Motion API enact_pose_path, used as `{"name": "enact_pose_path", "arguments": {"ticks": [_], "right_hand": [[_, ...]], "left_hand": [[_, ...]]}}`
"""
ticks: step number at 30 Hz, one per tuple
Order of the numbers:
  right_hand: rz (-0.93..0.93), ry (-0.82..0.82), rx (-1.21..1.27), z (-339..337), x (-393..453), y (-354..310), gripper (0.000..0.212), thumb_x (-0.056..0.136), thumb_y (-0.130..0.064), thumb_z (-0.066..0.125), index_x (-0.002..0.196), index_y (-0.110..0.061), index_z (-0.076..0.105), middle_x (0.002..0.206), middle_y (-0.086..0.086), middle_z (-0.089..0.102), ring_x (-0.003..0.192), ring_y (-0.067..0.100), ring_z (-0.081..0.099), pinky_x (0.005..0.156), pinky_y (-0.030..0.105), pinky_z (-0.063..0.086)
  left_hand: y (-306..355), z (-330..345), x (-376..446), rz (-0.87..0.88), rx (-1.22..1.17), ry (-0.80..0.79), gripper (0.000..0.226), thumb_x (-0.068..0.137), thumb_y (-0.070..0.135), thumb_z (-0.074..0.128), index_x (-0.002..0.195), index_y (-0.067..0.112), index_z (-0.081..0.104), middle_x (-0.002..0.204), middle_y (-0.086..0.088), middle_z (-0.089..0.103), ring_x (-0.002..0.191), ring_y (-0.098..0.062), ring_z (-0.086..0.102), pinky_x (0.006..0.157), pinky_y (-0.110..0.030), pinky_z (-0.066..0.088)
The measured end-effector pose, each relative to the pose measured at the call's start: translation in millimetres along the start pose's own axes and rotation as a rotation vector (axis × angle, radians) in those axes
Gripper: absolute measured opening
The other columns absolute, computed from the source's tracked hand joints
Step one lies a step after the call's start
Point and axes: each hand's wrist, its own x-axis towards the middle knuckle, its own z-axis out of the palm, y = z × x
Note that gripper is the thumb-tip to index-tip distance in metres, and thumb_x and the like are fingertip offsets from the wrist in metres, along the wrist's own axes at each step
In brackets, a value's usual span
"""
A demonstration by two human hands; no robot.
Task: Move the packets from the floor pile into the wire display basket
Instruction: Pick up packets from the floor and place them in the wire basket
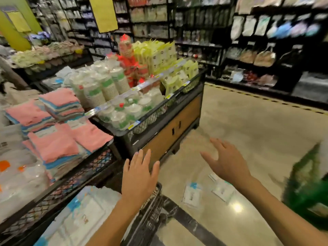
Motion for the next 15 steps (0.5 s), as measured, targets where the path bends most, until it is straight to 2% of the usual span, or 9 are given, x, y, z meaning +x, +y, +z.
{"name": "enact_pose_path", "arguments": {"ticks": [3, 5, 9, 15], "right_hand": [[0.100, 0.019, -0.008, -7.5, 6.9, 50.5, 0.072, 0.099, -0.066, 0.043, 0.156, -0.022, 0.040, 0.161, 0.000, 0.042, 0.148, 0.023, 0.037, 0.120, 0.035, 0.026], [0.157, 0.048, -0.003, -11.8, 14.6, 84.0, 0.071, 0.099, -0.065, 0.045, 0.155, -0.021, 0.042, 0.159, 0.002, 0.045, 0.146, 0.023, 0.040, 0.119, 0.034, 0.027], [0.244, 0.049, -0.020, -9.8, 34.8, 152.0, 0.073, 0.098, -0.065, 0.046, 0.155, -0.019, 0.040, 0.159, 0.002, 0.044, 0.147, 0.023, 0.040, 0.120, 0.036, 0.028], [0.348, -0.004, -0.015, 3.6, 58.7, 221.5, 0.079, 0.098, -0.070, 0.039, 0.159, -0.020, 0.033, 0.165, 0.002, 0.036, 0.150, 0.024, 0.033, 0.123, 0.038, 0.025]], "left_hand": [[39.0, 20.9, 25.1, 0.065, 0.015, -0.014, 0.088, 0.088, 0.070, -0.005, 0.162, 0.032, 0.023, 0.169, 0.003, 0.023, 0.157, -0.015, 0.016, 0.127, -0.043, 0.012], [66.5, 35.3, 42.5, 0.101, 0.024, -0.023, 0.087, 0.089, 0.069, -0.004, 0.162, 0.030, 0.024, 0.168, 0.002, 0.025, 0.156, -0.015, 0.018, 0.127, -0.042, 0.013], [115.3, 68.1, 81.9, 0.147, 0.018, -0.105, 0.066, 0.105, 0.059, 0.016, 0.163, 0.029, 0.015, 0.170, 0.003, 0.016, 0.158, -0.014, 0.009, 0.128, -0.041, 0.007], [157.4, 114.4, 125.7, 0.146, -0.010, -0.177, 0.064, 0.106, 0.055, 0.026, 0.163, 0.028, 0.015, 0.170, 0.002, 0.019, 0.157, -0.015, 0.012, 0.128, -0.041, 0.009]]}}
